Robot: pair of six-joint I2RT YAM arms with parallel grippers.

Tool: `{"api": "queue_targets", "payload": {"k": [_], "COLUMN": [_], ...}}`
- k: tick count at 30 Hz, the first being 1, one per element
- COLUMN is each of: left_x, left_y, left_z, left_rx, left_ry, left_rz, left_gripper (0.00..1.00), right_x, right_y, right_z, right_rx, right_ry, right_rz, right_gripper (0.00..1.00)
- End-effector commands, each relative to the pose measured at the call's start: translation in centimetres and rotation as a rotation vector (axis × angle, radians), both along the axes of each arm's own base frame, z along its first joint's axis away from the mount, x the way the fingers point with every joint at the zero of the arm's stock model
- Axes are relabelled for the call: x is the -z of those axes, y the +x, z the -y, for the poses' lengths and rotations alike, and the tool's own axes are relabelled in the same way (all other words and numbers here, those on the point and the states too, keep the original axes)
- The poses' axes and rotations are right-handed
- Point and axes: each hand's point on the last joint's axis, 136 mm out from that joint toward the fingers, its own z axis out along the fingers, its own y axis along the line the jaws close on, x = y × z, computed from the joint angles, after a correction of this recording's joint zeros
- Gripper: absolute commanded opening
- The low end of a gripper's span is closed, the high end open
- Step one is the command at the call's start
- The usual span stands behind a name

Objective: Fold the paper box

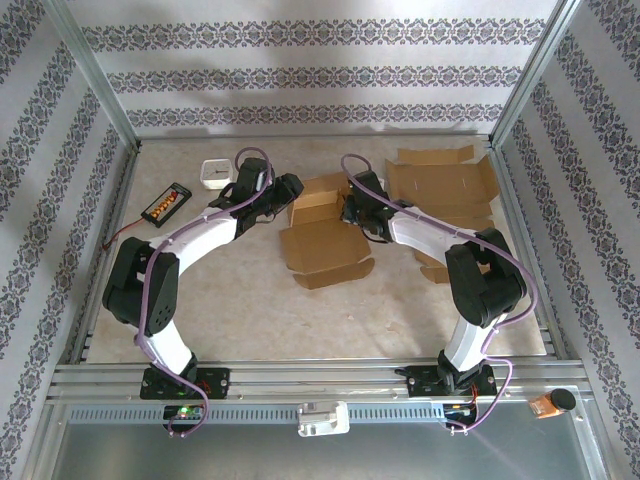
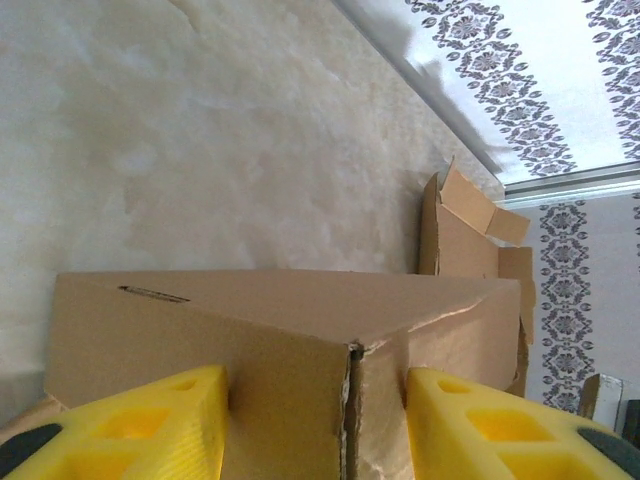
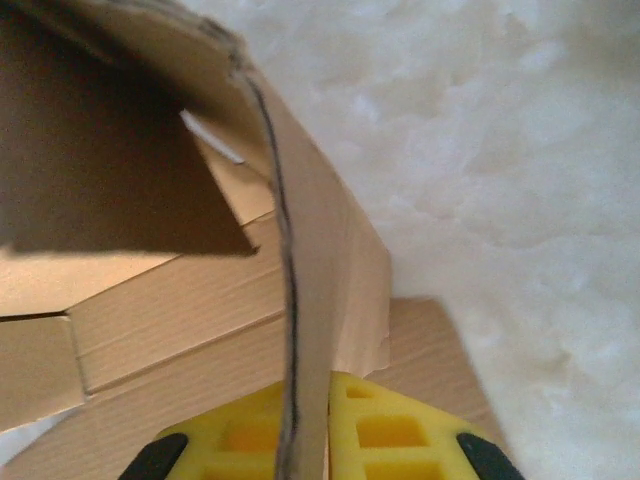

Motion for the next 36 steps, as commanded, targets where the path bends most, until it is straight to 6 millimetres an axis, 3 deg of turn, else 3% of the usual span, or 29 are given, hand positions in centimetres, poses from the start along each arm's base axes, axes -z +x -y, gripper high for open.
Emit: {"api": "queue_targets", "payload": {"k": [1, 5, 9, 13, 18, 25, 30, 36], "left_x": [0.7, 0.7, 1.1, 1.5, 2.0, 2.1, 2.0, 1.8], "left_y": [0.1, 0.2, 0.1, 0.0, 0.0, 0.1, 0.2, 0.1], "left_z": [0.9, 1.0, 0.8, 0.6, 0.3, 0.1, 0.1, 0.3], "left_rx": [0.026, 0.027, 0.019, 0.016, 0.012, 0.014, 0.02, 0.032], "left_ry": [-0.048, -0.048, -0.04, -0.027, 0.001, 0.032, 0.04, 0.056], "left_rz": [-0.022, -0.021, -0.025, -0.026, -0.027, -0.02, -0.018, -0.009], "left_gripper": [0.48, 0.48, 0.48, 0.48, 0.47, 0.47, 0.47, 0.47], "right_x": [0.2, -0.2, 1.5, 2.2, -0.2, -6.3, -10.2, -12.2], "right_y": [-1.1, -1.2, -2.0, -2.4, -2.9, -5.3, -4.8, -1.8], "right_z": [-2.4, -3.1, -4.5, -4.4, -4.5, -4.5, -1.2, 3.3], "right_rx": [-0.049, -0.052, -0.084, -0.115, -0.243, -0.478, -0.56, -0.618], "right_ry": [0.074, 0.096, 0.093, 0.066, 0.018, -0.002, -0.067, -0.122], "right_rz": [-0.076, -0.082, -0.109, -0.101, -0.002, 0.177, 0.354, 0.516], "right_gripper": [0.1, 0.11, 0.16, 0.24, 0.32, 0.44, 0.6, 0.63]}}
